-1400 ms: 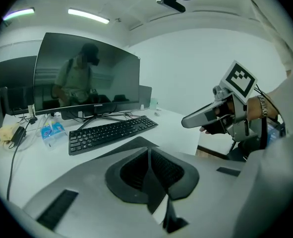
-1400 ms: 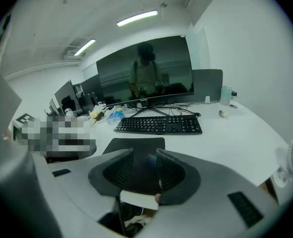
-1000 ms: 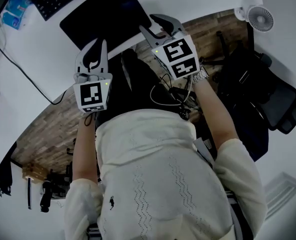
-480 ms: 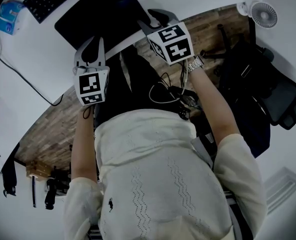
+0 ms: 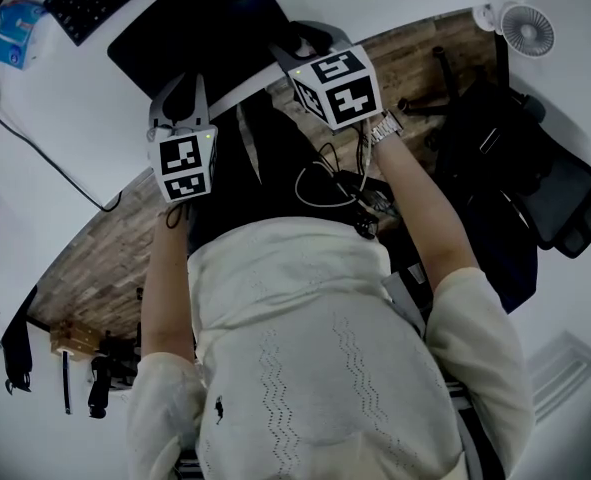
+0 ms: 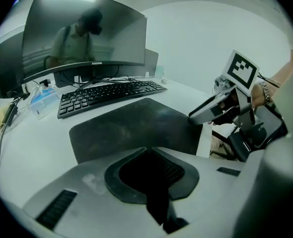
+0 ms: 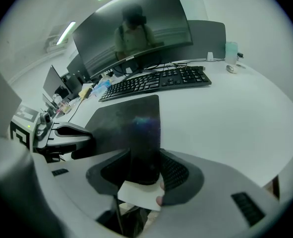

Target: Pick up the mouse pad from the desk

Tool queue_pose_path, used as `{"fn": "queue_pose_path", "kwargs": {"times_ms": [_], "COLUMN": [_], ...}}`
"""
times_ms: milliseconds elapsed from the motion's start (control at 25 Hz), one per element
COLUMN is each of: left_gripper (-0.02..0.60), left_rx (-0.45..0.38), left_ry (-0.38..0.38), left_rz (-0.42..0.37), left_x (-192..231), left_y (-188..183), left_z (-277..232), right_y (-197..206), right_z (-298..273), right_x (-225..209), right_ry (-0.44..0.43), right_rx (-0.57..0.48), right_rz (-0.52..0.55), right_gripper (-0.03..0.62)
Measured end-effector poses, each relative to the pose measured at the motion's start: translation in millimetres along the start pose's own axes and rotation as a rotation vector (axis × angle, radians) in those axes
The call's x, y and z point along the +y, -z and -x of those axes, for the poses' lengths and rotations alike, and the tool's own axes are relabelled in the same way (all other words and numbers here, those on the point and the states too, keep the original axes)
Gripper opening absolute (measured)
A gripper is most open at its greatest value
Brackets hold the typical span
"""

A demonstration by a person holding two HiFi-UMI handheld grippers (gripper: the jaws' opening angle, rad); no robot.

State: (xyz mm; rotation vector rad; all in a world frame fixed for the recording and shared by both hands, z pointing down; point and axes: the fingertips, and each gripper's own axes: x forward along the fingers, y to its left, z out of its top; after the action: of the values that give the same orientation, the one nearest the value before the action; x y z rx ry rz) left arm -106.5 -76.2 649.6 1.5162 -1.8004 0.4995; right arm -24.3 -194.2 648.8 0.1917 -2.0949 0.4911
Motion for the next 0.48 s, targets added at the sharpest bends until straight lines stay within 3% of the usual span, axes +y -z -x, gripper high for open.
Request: {"fn": "queue_pose_path", "kwargs": {"times_ms": [480], "left_gripper": [0.026], "left_rx": [-0.006], "left_ry": [-0.020], "left_rz": [-0.017], "left_x": [-0.5], "left_y": [0.0], "left_z": [-0.4], "right_y": [3.6], "right_z": [-0.7], "right_x": [10.0], "right_ry": [-0.072], "right_rx": [0.011], "right_rz": [-0.043], "right_gripper": [0.167]}}
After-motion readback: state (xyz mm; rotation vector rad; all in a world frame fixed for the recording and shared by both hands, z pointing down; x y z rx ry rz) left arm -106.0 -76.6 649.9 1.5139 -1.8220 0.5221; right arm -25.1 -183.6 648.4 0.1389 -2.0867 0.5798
